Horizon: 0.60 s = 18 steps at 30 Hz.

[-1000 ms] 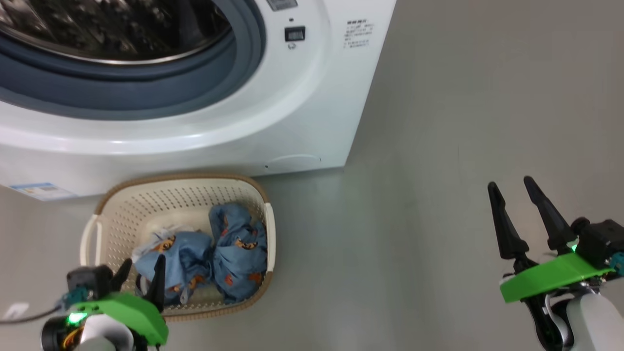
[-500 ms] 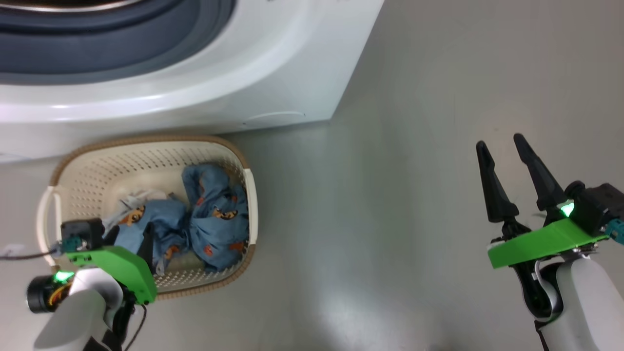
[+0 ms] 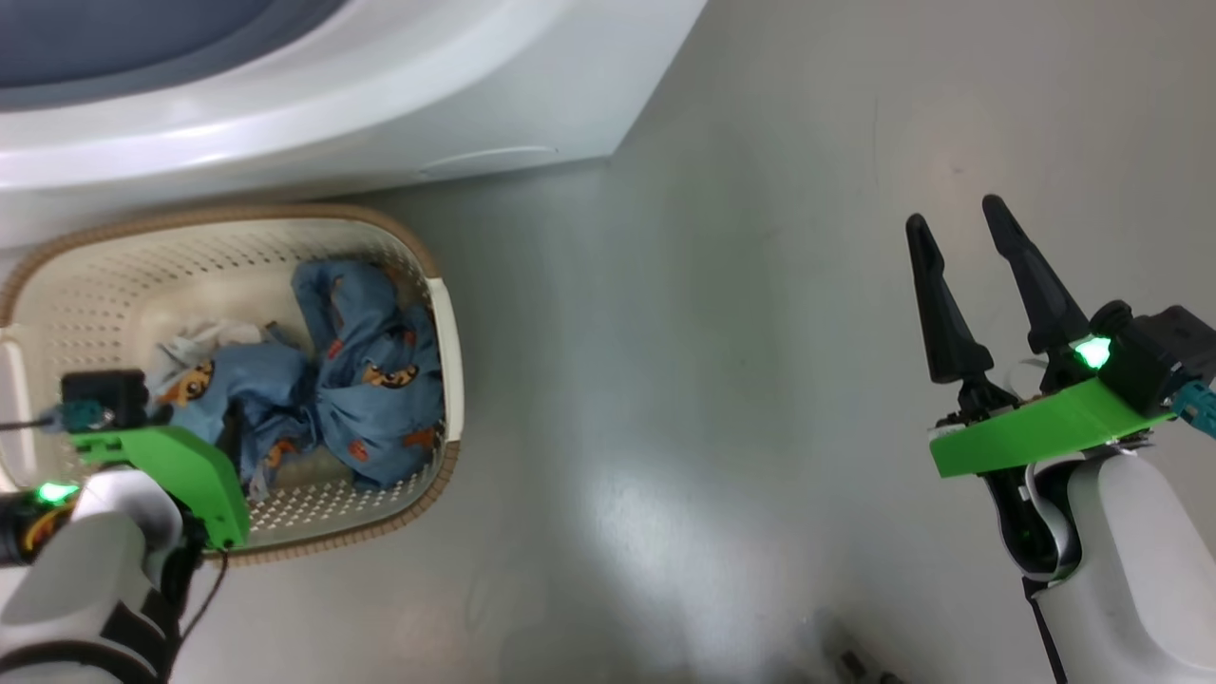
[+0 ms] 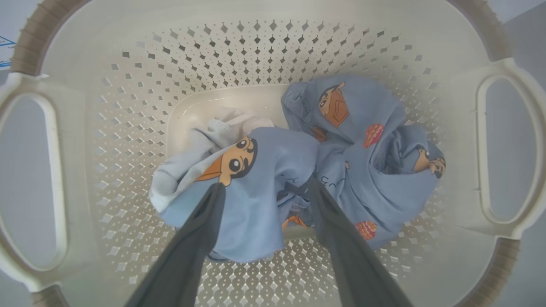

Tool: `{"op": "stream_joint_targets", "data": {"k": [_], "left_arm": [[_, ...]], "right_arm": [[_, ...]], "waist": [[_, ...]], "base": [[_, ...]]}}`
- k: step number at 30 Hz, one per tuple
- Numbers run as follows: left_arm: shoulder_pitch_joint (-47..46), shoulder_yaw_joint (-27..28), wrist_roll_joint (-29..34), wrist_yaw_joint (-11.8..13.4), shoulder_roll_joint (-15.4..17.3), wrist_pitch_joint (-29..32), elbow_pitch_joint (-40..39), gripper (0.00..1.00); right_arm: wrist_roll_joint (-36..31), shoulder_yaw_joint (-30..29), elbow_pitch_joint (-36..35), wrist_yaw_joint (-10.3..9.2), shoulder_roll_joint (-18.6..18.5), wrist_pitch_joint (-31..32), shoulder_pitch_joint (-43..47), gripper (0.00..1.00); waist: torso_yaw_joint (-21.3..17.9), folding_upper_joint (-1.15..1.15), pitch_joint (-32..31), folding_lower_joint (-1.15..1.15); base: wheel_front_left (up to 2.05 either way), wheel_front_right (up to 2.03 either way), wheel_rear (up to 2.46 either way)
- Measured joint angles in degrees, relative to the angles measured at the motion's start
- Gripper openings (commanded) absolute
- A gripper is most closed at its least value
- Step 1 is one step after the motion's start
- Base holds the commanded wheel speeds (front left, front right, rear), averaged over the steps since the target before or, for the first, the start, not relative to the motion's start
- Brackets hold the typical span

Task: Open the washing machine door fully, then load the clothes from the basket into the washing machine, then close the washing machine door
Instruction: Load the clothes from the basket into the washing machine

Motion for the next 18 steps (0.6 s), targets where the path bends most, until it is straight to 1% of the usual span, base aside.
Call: {"op": "stream_joint_targets", "data": {"k": [11,18], "left_arm": [[-3.5,-0.9,-0.1,0.1,2.8,3.8,1.1,1.0],[-3.9,-2.0,-0.1,0.2,3.7,5.6,1.3,1.0]], "right_arm": [[0.0,1.6,-0.8,0.0,0.6,-0.1,-3.0,1.0],[0.0,2.5,-0.8,0.0,0.7,-0.1,-3.7,1.0]], "waist": [[-2.0,0.0,4.7,0.0],[-3.5,0.0,6.2,0.0]], "base": [[0.0,0.0,0.0],[0.0,0.0,0.0]]}}
